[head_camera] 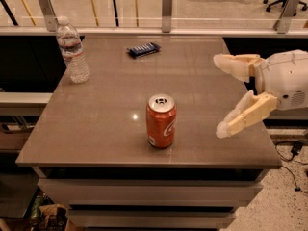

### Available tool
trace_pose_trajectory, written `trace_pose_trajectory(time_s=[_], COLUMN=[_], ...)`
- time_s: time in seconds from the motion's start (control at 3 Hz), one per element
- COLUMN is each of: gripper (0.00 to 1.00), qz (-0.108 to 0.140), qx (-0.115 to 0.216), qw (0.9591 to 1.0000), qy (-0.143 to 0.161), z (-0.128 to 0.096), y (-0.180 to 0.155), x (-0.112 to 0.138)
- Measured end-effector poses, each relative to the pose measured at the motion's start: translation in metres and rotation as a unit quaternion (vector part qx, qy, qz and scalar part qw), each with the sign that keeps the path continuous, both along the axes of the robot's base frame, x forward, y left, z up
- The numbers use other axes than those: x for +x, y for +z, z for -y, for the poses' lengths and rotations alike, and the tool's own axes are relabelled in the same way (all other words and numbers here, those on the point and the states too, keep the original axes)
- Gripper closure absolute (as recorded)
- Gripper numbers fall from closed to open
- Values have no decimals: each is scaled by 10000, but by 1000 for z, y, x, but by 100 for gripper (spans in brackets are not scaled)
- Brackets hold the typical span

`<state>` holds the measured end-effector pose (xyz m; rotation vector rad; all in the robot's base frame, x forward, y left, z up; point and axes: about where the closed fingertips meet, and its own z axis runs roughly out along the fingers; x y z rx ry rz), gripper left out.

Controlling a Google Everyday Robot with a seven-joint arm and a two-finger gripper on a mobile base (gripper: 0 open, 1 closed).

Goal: Move coke can near rxbar blueberry

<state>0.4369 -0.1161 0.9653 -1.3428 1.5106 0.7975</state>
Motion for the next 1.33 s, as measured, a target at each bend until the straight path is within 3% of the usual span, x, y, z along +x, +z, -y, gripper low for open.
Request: trace_pose_trajectory(time_s=[0.67,1.33], gripper=[0,0], qz=[-234,-222], qx=[372,899], qw=[9990,9954], qy=[14,227], z=[-19,-53], y=[-37,-60], x=[2,-3])
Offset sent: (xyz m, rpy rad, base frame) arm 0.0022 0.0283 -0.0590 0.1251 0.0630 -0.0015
